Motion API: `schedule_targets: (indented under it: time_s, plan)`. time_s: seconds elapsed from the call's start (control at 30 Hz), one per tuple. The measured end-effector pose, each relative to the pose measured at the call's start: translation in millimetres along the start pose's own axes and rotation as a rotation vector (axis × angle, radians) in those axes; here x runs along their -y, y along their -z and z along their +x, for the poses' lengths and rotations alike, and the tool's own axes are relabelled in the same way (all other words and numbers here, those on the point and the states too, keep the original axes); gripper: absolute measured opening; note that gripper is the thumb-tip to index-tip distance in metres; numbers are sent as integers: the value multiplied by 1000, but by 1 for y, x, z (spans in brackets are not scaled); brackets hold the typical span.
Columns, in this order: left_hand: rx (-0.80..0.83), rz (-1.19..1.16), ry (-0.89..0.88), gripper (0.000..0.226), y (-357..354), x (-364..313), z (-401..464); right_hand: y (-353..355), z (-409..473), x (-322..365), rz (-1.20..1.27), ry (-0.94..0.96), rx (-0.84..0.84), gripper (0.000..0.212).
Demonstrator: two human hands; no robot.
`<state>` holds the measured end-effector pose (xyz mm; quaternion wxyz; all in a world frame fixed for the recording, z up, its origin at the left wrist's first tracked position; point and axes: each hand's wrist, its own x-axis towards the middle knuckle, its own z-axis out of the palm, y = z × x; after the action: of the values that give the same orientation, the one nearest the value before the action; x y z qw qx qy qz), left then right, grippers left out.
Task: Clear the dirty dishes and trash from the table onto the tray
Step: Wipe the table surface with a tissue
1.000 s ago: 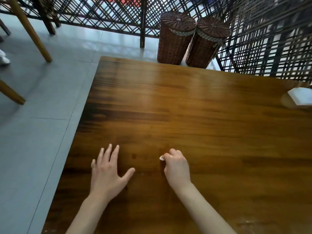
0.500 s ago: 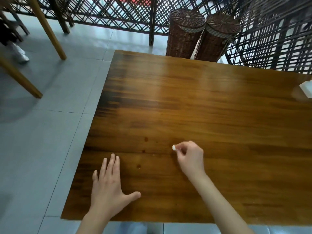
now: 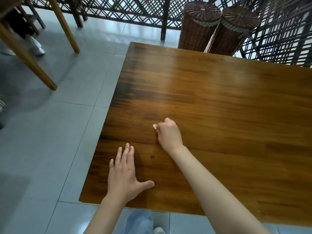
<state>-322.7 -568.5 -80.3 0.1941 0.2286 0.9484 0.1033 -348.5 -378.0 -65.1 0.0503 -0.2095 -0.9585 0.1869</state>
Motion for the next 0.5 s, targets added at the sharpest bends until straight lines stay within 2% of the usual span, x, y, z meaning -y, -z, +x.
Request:
schedule_targets:
  time_s: [0.2,0.3,0.4,0.5]
  plan:
    - [-34,-22,-3,126,-3,-3,0,-7,-76,18,90,236,92,16]
    - [-37,-7,2,125,-5,-3,1,-2,-103,15,128,283,159,15]
    - [-30,-15,-6,126,-4,-2,1,10,-105,5,190,207,129,15]
    - [-14,-10,-15,128,-3,0,1,24,-90,-20,290,-10,-83,15]
